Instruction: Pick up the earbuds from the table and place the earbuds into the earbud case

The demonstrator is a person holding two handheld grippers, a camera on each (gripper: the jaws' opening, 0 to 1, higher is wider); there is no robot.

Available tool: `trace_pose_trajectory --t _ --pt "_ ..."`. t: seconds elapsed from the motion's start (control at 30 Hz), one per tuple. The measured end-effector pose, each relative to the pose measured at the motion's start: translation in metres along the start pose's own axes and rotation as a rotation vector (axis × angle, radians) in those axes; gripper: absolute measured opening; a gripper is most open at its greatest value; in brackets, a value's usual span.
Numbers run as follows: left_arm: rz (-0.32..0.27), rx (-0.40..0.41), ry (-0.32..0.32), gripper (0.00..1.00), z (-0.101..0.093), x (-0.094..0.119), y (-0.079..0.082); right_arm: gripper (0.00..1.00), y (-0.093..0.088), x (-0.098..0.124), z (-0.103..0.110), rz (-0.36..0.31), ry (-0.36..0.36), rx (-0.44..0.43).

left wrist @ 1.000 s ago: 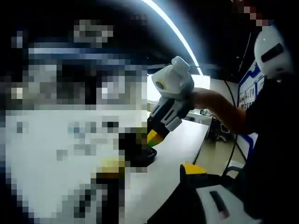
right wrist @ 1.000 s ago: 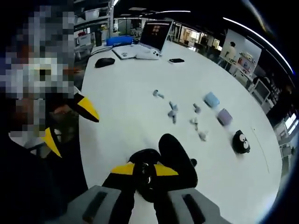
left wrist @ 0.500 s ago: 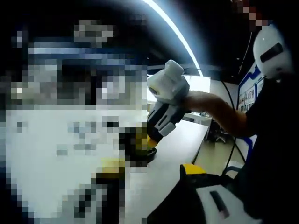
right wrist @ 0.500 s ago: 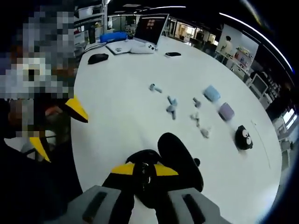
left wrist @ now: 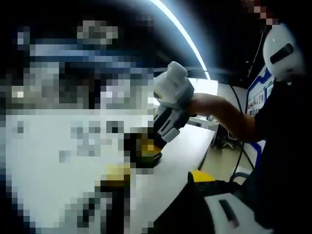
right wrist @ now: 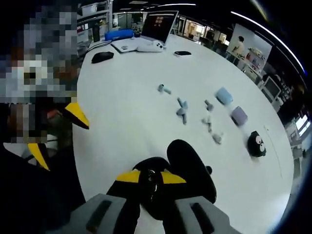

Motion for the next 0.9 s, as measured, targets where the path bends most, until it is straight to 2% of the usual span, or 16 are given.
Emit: trace_pose_trajectory --t 0.43,0.9 --pt "-0.014 0.011 -0.010 0.49 -0.0021 0.0005 -0.0021 0.12 0.0016 -0.0025 0.0020 0.019 -0.026 0.025" --pt "-0.017 0.006 -0.017 0.49 -0.0055 -0.0007 -0.0010 0.12 -0.0005 0.0021 0.0027 -0.043 -0.015 0.018"
Point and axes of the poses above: the point that each gripper's makers call its tool centre point, and the gripper's own axes: x roughly backward along the fingers, z roughly to its left, y roughly out of its top, the point moved 10 cm from there along x, roughly backward along the fingers, and after that the axes turned 8 degrees about y, right-handed, at the moved point
